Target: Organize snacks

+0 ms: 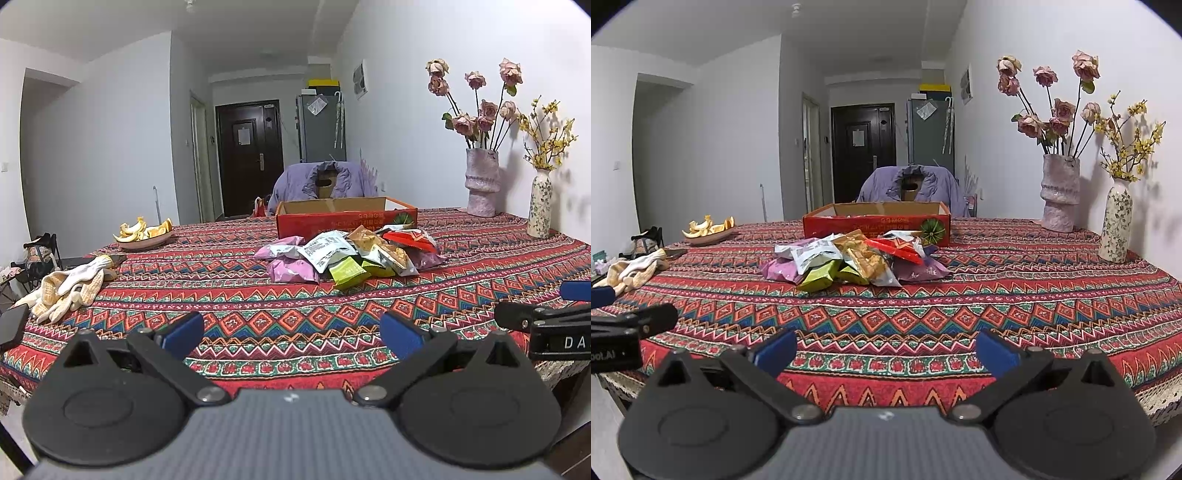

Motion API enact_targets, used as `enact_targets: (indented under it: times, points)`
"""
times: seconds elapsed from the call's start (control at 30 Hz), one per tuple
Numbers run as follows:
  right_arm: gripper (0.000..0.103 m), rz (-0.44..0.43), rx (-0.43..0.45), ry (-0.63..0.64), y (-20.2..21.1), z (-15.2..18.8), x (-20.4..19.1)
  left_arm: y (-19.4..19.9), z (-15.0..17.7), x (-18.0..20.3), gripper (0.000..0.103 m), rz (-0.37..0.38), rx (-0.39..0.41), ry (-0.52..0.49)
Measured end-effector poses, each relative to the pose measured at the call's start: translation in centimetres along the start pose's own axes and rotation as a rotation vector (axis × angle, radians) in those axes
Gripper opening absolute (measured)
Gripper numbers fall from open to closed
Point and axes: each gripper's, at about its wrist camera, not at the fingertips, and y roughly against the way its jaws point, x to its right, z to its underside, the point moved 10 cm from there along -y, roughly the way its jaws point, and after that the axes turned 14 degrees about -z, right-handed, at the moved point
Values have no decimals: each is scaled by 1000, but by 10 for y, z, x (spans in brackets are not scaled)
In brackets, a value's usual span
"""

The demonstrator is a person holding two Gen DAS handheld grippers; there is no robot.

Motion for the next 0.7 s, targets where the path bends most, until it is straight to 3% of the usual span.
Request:
enact_targets:
  times: [0.7]
  points:
    - [103, 20, 2, 4, 2, -2, 5, -8, -1, -18, 103, -11, -29, 25]
